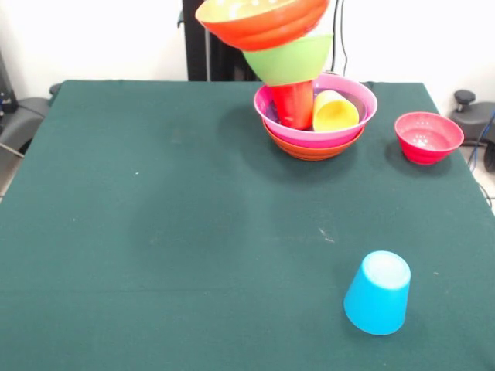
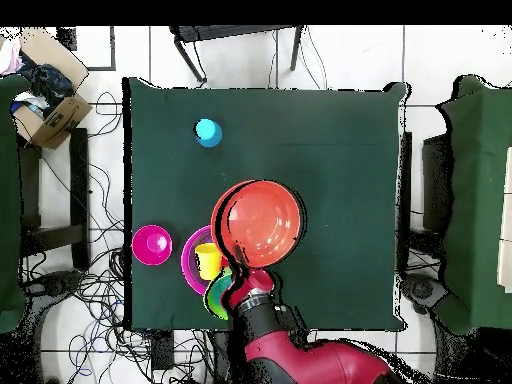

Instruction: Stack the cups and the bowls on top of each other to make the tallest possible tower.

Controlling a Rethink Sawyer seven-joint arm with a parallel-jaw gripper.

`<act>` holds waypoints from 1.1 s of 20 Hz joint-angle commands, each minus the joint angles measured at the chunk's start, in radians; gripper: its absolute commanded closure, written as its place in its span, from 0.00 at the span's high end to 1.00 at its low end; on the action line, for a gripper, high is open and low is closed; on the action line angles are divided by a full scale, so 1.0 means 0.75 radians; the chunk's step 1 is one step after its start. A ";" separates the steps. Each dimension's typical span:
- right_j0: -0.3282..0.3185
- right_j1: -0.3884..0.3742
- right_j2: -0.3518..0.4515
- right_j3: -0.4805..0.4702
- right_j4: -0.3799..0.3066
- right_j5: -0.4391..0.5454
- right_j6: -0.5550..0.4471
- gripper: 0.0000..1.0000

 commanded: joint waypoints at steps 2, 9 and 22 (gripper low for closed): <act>0.099 0.064 -0.252 0.055 -0.163 -0.159 0.303 0.00; 0.156 0.134 -0.422 0.048 -0.271 -0.244 0.287 0.00; 0.381 0.207 -0.727 0.008 -0.341 -0.409 0.299 0.00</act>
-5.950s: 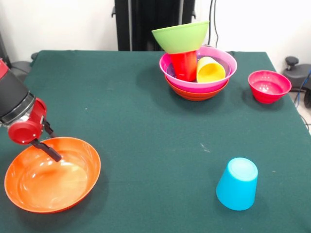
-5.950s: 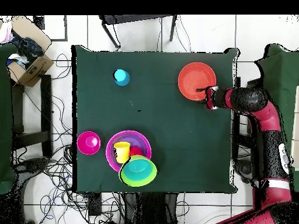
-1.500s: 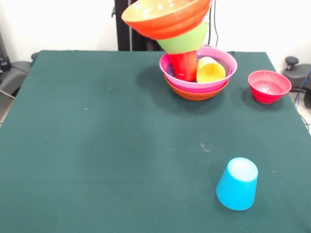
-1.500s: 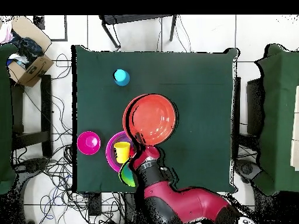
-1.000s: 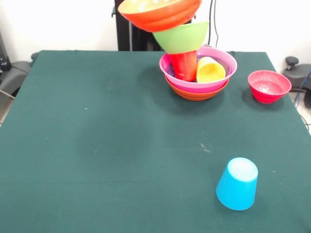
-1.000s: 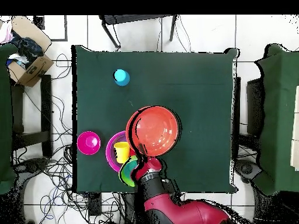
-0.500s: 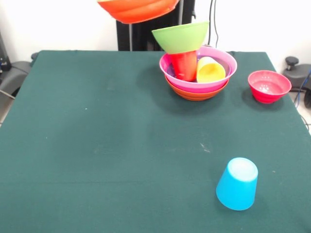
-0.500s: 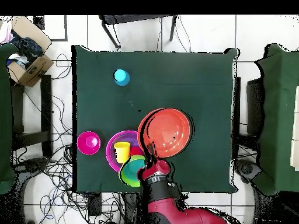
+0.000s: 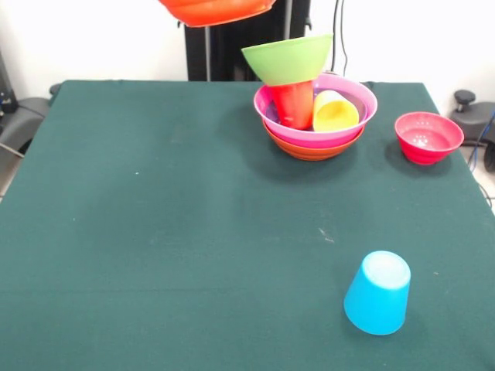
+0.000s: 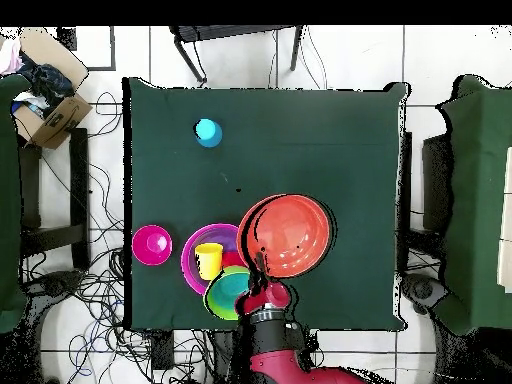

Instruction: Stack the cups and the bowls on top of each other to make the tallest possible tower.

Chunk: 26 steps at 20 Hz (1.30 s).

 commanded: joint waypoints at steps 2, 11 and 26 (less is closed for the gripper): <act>0.177 0.147 -0.190 0.053 -0.190 -0.039 0.284 0.00; 0.348 0.319 -0.413 -0.021 -0.175 -0.094 0.294 0.00; 0.556 0.361 -0.583 -0.009 -0.096 -0.141 0.411 0.00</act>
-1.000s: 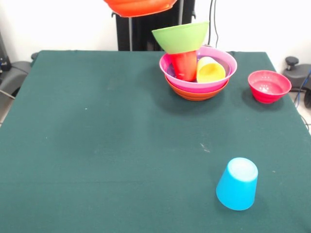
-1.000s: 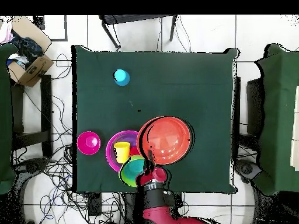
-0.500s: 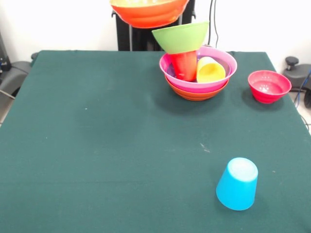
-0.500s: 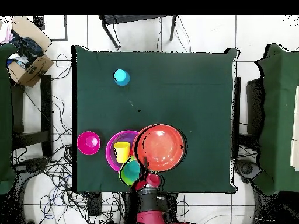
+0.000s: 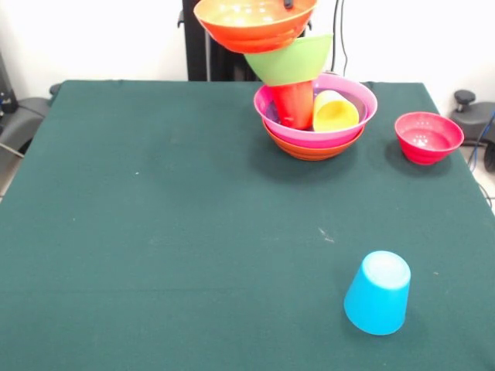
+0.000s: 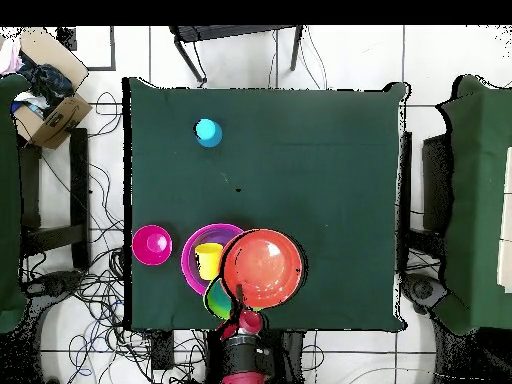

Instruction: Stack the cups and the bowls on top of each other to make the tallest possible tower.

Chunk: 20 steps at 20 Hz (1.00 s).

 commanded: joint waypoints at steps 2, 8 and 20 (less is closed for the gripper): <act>0.074 0.059 -0.038 0.015 -0.112 0.036 0.392 0.00; 0.112 0.034 -0.091 0.004 -0.165 -0.001 0.435 0.00; 0.412 0.223 -0.353 0.011 -0.100 -0.368 0.594 0.00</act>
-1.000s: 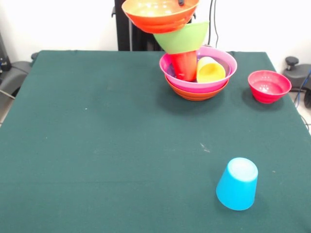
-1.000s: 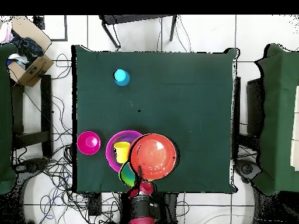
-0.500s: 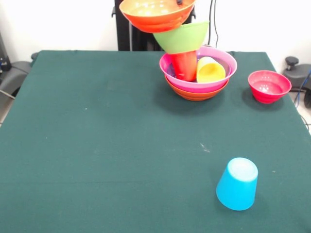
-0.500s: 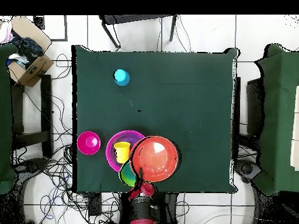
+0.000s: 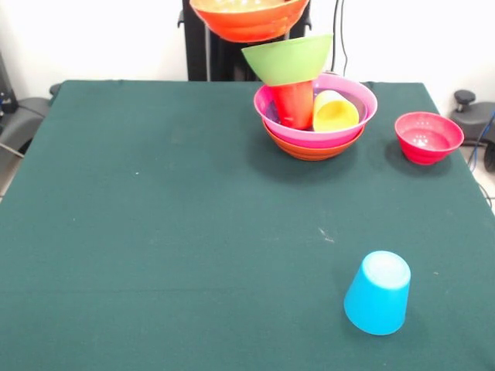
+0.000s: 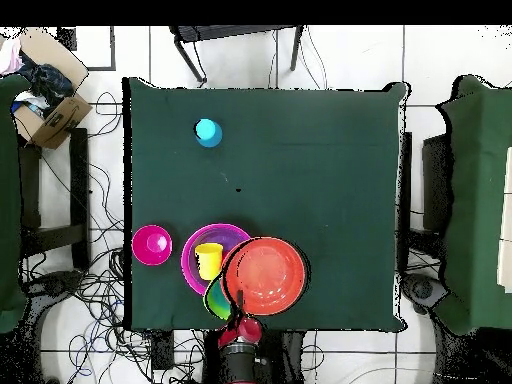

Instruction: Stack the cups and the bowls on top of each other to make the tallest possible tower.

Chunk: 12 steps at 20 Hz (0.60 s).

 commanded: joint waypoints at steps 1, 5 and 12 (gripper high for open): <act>0.213 0.175 -0.130 0.054 -0.086 -0.209 0.350 0.00; 0.289 0.187 -0.173 0.053 -0.059 -0.223 0.398 0.00; 0.356 0.330 -0.223 -0.016 -0.050 -0.338 0.506 0.00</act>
